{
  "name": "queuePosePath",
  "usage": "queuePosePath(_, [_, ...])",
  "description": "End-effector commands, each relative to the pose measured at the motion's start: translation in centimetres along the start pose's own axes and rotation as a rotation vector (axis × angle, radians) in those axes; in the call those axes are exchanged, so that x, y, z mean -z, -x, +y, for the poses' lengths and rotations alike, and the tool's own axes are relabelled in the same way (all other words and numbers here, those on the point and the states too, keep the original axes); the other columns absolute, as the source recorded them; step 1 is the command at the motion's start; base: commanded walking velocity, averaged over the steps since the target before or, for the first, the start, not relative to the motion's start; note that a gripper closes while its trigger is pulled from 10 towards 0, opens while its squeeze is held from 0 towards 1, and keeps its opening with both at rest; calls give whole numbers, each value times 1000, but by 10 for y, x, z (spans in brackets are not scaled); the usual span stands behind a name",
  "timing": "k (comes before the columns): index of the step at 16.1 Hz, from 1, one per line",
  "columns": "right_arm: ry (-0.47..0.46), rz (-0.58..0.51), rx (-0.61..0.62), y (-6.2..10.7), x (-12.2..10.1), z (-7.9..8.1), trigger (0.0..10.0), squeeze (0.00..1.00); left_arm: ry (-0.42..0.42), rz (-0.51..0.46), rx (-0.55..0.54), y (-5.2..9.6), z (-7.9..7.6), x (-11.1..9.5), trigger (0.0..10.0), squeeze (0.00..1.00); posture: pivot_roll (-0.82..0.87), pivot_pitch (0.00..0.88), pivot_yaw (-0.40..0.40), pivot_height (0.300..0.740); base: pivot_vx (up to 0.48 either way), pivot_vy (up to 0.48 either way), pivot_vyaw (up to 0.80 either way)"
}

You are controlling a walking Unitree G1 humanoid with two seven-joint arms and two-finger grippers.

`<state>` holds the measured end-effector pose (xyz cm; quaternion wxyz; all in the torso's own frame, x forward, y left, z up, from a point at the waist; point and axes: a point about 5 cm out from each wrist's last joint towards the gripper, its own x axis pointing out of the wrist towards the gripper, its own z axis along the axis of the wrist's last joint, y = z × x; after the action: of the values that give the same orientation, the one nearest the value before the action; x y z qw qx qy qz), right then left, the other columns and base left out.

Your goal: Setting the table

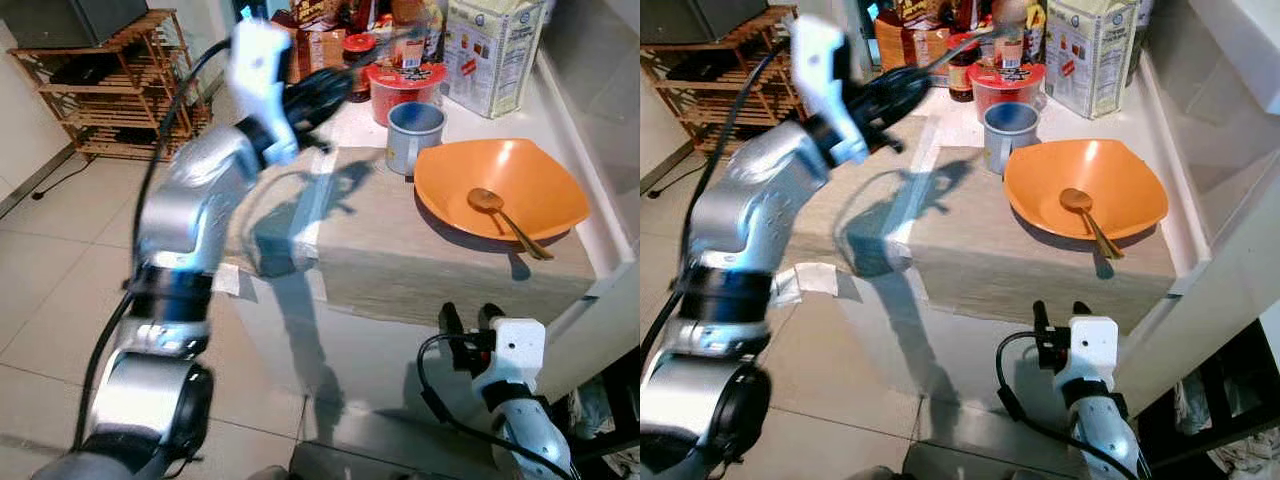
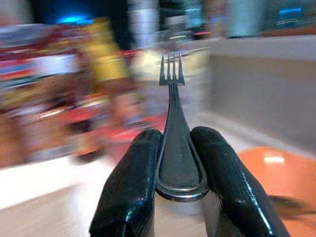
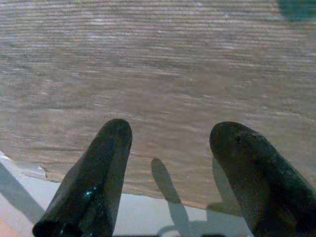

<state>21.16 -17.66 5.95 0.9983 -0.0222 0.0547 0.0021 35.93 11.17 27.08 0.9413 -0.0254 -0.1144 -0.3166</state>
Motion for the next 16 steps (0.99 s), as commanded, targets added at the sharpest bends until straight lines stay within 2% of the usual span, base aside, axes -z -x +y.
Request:
queuePosePath(1, [-1, -13, -9, -2, -2, 1, 10000, 0, -20, 9, -152, 15, 22, 6, 0, 0, -43, 0, 78, 740, 0, 0, 0])
queuePosePath(2, [-1, -16, -9, -3, -2, 1, 10000, 0, -46, 18, -200, 22, 27, 9, 0, 0, -41, 0, 78, 740, 0, 0, 0])
queuePosePath(3, [0, -21, -9, -4, -2, 0, 10000, 0, -47, 27, -277, 33, 34, 16, 0, 0, -32, 0, 73, 740, 0, 0, 0])
queuePosePath(4, [3, -41, 4, -5, -4, -1, 10000, 0, -88, 43, -348, 46, 39, 25, 0, 0, -28, 0, 70, 740, 0, 0, 0])
queuePosePath(6, [3, -102, 46, -8, -15, -7, 10000, 0, -126, 60, -431, 68, 40, 39, 0, 0, -24, 0, 70, 740, 0, 0, 0])
queuePosePath(8, [8, -144, 53, -11, -26, -10, 10000, 0, -123, 39, -489, 87, 33, 47, 0, 0, -25, 0, 68, 740, 0, 0, 0])
queuePosePath(9, [11, -141, 51, -12, -26, -11, 10000, 0, -137, 37, -466, 91, 22, 50, 0, 0, -20, 0, 61, 740, 0, 0, 0])
queuePosePath(11, [13, -136, 45, -13, -24, -10, 10000, 0, -121, 39, -438, 90, 11, 54, 0, 0, -20, 0, 59, 740, 0, 0, 0])
queuePosePath(16, [7, -117, 14, -16, -20, -3, 10000, 0, -71, 40, -391, 80, -6, 64, 0, 0, -30, 0, 51, 740, 0, 0, 0])
